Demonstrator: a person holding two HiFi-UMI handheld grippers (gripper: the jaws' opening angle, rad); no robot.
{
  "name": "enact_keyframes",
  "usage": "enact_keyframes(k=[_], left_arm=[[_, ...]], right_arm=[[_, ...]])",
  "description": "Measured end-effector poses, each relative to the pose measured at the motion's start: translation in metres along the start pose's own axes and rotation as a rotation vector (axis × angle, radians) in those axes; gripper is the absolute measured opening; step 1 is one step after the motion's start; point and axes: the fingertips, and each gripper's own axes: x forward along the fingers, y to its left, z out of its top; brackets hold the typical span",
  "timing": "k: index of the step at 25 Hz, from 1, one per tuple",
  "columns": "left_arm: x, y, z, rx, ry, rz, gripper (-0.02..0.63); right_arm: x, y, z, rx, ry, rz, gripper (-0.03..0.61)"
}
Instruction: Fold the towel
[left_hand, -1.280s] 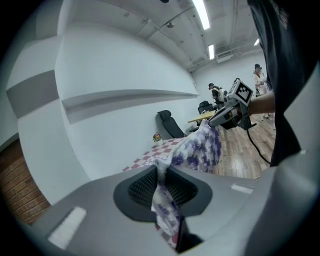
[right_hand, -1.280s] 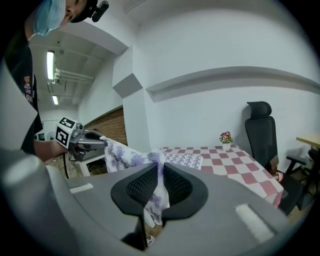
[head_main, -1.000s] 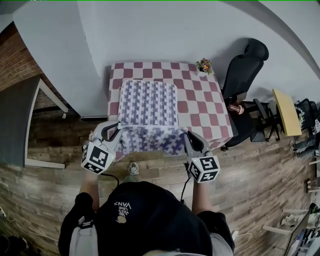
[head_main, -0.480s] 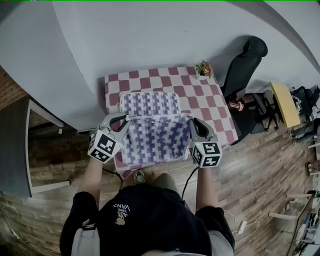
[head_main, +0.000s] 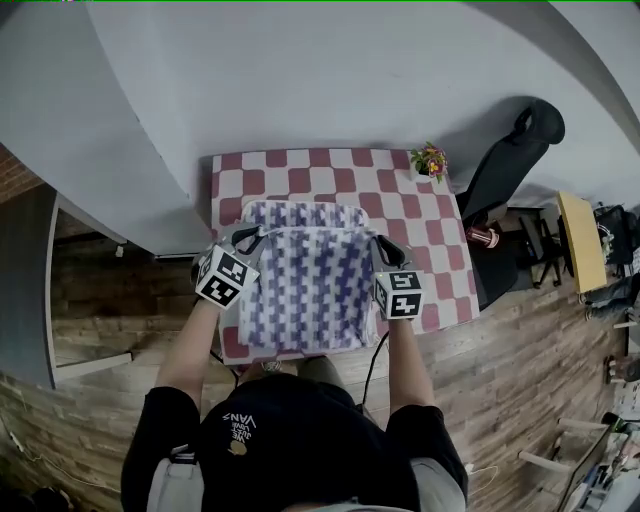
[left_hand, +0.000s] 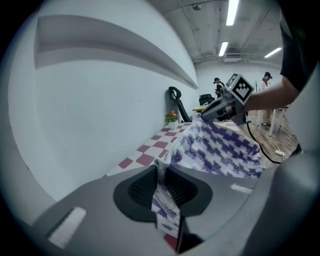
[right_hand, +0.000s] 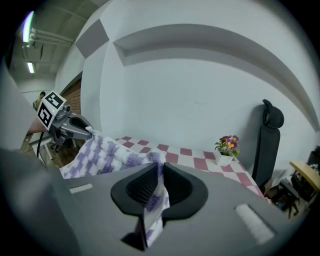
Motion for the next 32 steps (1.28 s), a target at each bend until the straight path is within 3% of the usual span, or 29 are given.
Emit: enact_keyframes(k=[14,22,26,30,32], left_arm=[[0.107,0.038,-0.055,-0.091,0.284,0.118,0.057],[0.133,0.051,-0.079,-0.137,0.4,0.208,0.086],[0.134,0.061,-0.083,-0.226,0.406,0.222,0.157],[0.117,0.075,-0.083,-0.391,0.326,0.174,0.244],[0.1,0.08,-0.08,-0.429,0.283,0.166,0.25]], right_arm=[[0.124,-0.025,-0.044,0.02,0.156,0.117,0.041],[0.152,-0.023,-0.063,-0.068,0.189,0.071,0.046],[0.159,-0.029,-0.072,-0.001,0.213,0.053,0.095],[0.14,-0.053,-0.068,0.155,0.176,0.027,0.182],[0.122,-0.066,-0.063,0.221,0.148,0.017,0.184]])
